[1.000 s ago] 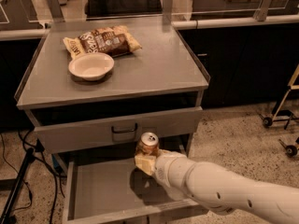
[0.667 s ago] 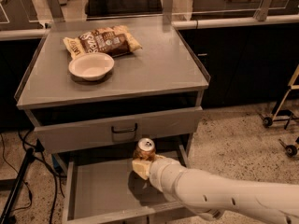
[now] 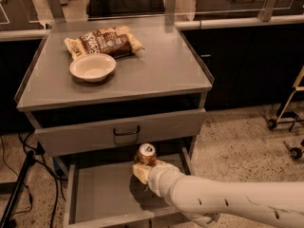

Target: Place orange can into middle drawer

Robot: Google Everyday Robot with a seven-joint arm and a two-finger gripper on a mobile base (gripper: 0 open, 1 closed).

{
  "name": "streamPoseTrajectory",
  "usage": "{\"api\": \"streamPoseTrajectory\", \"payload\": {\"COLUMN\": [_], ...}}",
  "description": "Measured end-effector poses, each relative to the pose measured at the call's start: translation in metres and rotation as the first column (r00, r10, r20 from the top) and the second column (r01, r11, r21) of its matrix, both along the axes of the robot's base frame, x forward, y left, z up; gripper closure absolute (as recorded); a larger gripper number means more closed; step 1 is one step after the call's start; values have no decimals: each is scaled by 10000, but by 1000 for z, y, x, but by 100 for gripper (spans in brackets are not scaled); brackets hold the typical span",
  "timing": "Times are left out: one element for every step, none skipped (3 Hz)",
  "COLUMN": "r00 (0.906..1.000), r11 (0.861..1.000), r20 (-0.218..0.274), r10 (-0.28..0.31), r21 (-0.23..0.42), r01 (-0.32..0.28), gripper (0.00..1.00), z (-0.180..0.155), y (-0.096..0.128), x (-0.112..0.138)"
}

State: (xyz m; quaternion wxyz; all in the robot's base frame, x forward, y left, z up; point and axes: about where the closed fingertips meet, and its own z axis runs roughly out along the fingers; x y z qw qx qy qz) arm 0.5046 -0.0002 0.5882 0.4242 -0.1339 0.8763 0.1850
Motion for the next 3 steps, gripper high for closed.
{"api": "streamPoseTrajectory", "payload": {"r00": [9991, 9964, 9915], "r11": [9996, 9981, 9962], "r20": [-340, -718, -1031], "r10": [-239, -460, -790], "r21": [-123, -431, -459], "r01": [235, 430, 746], "gripper": [100, 100, 100], "z": [-22, -52, -74], "y": [4, 5, 4], "x": [-1, 2, 5]}}
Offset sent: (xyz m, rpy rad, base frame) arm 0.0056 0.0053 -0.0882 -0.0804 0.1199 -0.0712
